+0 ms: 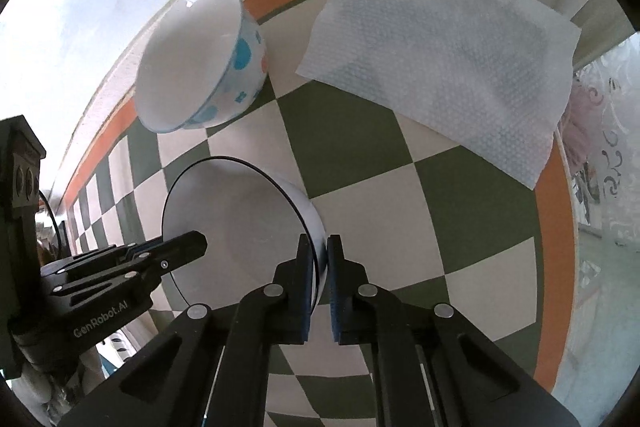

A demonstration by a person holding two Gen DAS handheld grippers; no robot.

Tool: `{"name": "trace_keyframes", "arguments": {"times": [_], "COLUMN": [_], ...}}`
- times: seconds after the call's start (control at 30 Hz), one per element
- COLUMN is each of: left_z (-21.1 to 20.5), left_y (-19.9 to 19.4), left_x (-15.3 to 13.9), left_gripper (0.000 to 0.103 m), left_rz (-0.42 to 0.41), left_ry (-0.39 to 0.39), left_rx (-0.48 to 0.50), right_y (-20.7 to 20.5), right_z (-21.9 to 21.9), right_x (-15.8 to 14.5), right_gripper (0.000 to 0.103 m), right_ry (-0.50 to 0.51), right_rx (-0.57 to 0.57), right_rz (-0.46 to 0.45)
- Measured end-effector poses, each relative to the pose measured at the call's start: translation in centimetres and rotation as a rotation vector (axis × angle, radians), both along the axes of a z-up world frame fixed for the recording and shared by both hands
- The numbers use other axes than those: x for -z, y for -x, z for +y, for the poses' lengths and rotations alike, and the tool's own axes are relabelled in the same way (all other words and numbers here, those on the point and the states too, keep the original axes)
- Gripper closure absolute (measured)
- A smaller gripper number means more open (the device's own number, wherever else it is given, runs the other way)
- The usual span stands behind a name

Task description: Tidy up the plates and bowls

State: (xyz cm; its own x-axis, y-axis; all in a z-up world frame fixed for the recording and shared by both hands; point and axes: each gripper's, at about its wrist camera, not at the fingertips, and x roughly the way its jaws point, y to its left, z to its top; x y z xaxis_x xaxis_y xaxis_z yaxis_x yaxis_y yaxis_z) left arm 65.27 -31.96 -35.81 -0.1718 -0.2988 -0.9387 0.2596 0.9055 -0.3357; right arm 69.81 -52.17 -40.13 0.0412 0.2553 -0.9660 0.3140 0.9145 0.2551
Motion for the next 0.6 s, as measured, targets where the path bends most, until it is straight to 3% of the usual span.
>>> {"name": "trace_keyframes", "arguments": {"times": [0.3, 0.6], "left_z": [2.5, 7.0], "left_y": [2.8, 7.4], "left_x": [-4.1, -7.4], "left_gripper": [0.092, 0.092], "left_rz": [-0.039, -0.087], "left_ry": [0.032, 0.024], "left_rx": [-0.024, -0.03], "right_y": [2.6, 7.5], "right_z": [1.4, 5.6], "right_x": [-4.1, -8.1], "right_gripper": [0.095, 0.095], "right_ry": [-0.017, -0.034], "right_rx": [-0.006, -0.05], "right_rz": [-0.036, -0.06]}}
